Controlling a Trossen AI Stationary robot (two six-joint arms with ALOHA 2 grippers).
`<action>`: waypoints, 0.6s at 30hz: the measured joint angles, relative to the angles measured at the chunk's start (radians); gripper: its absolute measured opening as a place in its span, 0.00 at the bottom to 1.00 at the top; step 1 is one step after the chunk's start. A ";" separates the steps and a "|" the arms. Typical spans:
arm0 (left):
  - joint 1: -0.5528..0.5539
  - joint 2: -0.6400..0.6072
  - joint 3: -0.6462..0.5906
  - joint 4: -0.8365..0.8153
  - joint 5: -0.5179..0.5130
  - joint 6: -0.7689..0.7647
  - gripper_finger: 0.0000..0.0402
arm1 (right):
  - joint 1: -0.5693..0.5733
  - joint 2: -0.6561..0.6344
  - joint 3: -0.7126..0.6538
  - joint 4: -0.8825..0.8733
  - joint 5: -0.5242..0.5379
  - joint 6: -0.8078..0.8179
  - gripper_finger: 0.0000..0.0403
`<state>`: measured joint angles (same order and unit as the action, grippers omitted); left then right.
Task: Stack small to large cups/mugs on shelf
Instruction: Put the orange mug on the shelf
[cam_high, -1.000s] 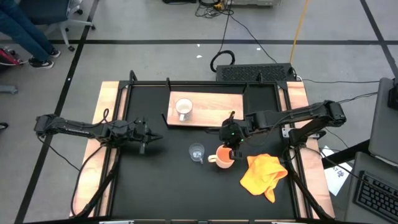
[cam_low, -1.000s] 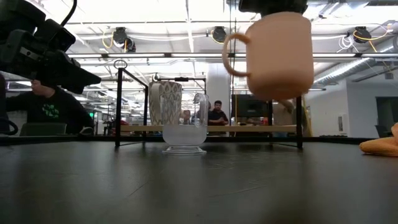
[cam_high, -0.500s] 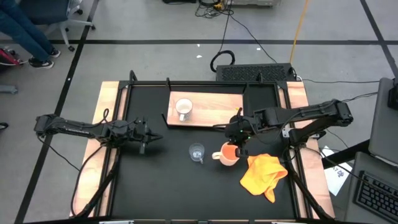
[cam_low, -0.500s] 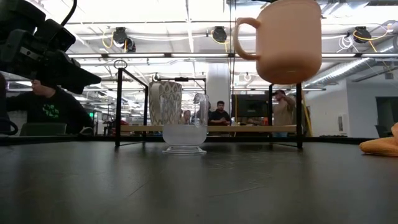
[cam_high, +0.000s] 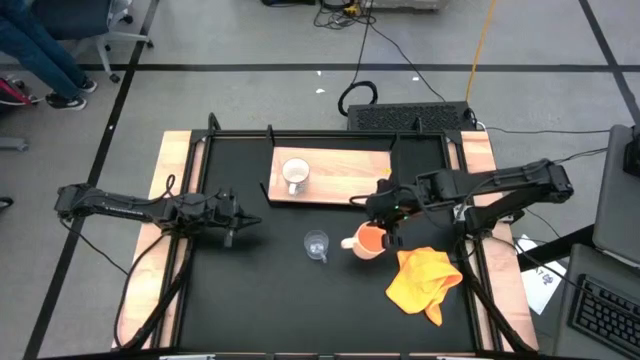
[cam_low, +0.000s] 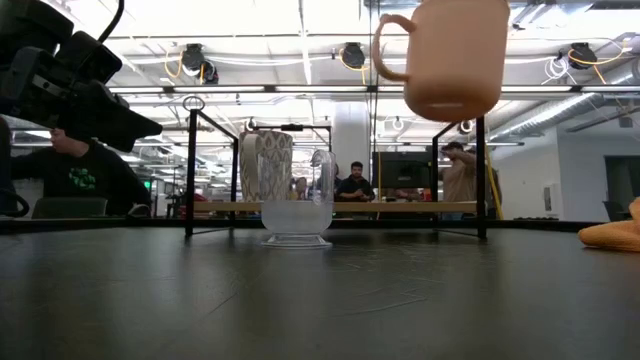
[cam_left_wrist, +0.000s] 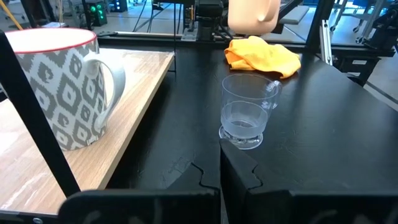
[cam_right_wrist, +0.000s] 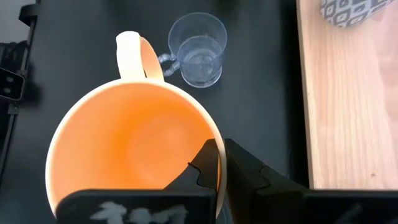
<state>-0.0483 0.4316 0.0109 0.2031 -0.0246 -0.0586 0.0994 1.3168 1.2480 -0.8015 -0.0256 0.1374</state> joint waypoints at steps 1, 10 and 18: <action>0.000 0.000 0.000 0.000 0.000 0.000 0.00 | 0.000 -0.006 0.000 -0.001 0.000 0.001 0.01; 0.000 0.000 0.000 -0.003 0.000 0.000 0.00 | 0.000 -0.073 0.000 -0.048 0.058 0.007 0.01; 0.000 0.000 0.000 -0.011 0.000 0.000 0.00 | 0.000 -0.088 0.000 -0.083 0.092 0.008 0.01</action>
<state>-0.0483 0.4316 0.0105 0.1921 -0.0248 -0.0590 0.0998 1.2286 1.2476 -0.8841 0.0664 0.1456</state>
